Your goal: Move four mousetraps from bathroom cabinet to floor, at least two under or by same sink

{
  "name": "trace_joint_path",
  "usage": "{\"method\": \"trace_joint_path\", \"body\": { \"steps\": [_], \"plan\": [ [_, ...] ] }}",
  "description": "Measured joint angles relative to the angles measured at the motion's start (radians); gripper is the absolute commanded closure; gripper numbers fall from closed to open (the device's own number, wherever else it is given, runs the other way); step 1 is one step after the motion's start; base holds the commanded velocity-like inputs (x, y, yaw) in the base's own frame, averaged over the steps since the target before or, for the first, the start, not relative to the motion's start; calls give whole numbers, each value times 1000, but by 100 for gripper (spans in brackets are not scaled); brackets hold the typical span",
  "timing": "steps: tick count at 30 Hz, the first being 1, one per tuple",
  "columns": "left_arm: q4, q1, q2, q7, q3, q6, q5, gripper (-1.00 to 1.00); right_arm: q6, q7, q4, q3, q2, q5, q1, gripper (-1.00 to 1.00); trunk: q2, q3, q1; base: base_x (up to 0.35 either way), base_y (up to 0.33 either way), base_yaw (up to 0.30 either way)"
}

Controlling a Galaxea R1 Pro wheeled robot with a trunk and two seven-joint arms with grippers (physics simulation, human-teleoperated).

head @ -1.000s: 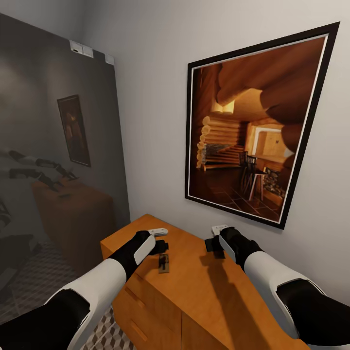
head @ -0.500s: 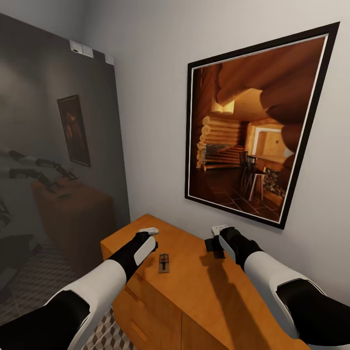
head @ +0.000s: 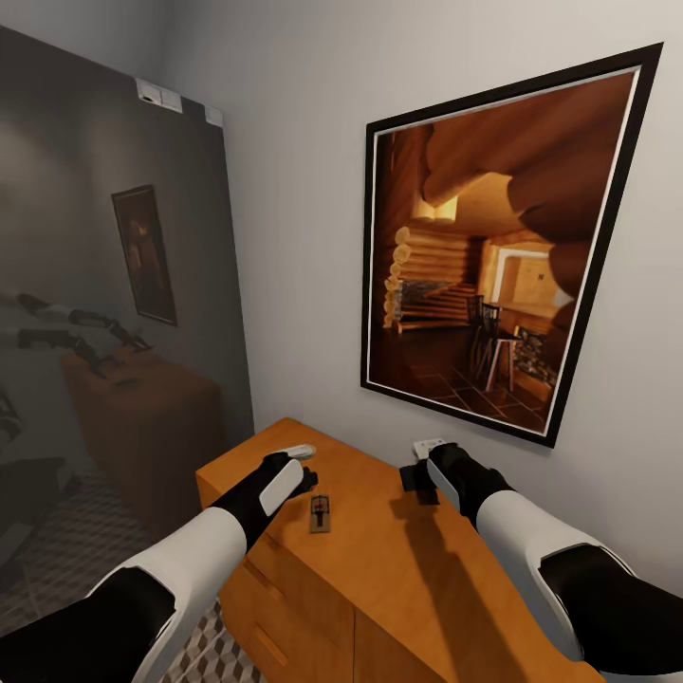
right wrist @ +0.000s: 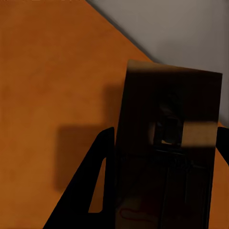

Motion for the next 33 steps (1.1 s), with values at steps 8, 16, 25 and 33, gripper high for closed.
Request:
{"method": "trace_joint_path", "body": {
  "steps": [8,16,25,33],
  "plan": [
    [1,1,0,-47,0,2,8,-100,0,-1,0,0,0,0,0,100,0,0,0,0,0,0],
    [1,2,0,-52,0,4,9,-100,0,-1,0,0,0,0,0,100,0,0,0,0,0,0],
    [2,4,0,-52,0,10,9,-100,0,-1,0,0,0,0,0,100,0,0,0,0,0,0],
    [3,5,0,-82,0,16,7,-100,0,-1,0,0,0,-1,0,100,0,0,0,0,0,0]
  ]
}}
